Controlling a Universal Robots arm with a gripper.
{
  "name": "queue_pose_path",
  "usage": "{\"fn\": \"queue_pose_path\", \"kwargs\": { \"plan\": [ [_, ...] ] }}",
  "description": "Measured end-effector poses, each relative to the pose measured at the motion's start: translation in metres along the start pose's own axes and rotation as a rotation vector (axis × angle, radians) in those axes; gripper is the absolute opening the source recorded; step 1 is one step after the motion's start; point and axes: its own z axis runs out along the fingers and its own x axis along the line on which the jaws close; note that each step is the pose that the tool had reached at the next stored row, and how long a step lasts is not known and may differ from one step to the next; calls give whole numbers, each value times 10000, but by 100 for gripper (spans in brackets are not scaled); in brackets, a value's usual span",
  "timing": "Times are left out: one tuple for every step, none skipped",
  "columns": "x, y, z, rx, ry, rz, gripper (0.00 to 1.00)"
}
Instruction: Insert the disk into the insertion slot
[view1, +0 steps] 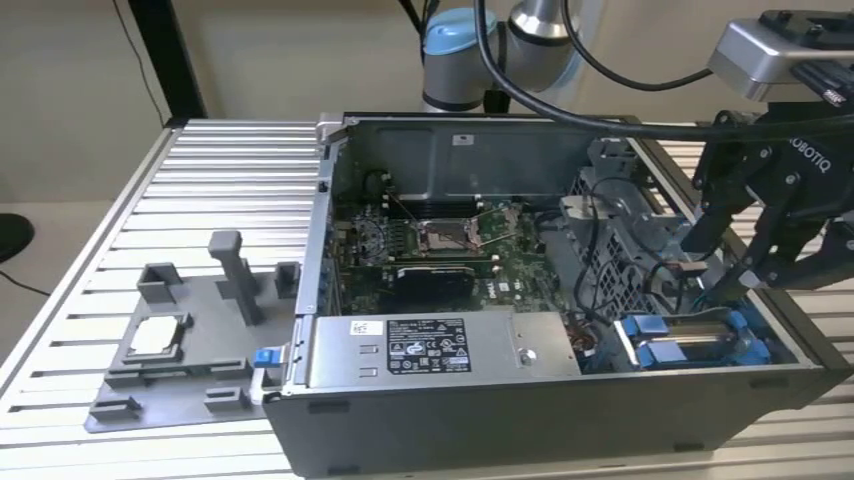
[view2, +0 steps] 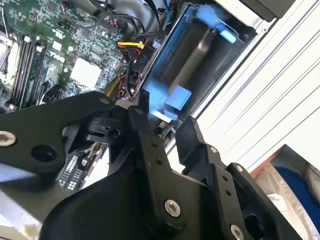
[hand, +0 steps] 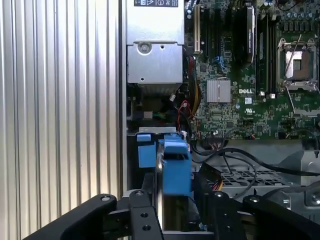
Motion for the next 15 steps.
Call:
{"fn": "queue_pose_path", "kwargs": {
  "plan": [
    [0, 0, 1, 0, -1, 1, 100],
    [0, 0, 1, 0, 1, 0, 100],
    [0, 0, 1, 0, 1, 0, 100],
    [0, 0, 2, 0, 1, 0, 100],
    [0, 0, 2, 0, 1, 0, 100],
    [0, 0, 3, 0, 1, 1, 100],
    [0, 0, 3, 0, 0, 0, 100],
    [0, 0, 4, 0, 0, 0, 100],
    [0, 0, 4, 0, 0, 0, 100],
    [0, -1, 13, 0, 0, 0, 100],
    [1, -1, 22, 0, 1, 0, 100],
    [1, -1, 22, 0, 1, 1, 100],
    [1, -1, 23, 0, 0, 0, 100],
    [1, -1, 24, 0, 0, 0, 100],
    [1, -1, 24, 0, 0, 0, 100]
  ]
}}
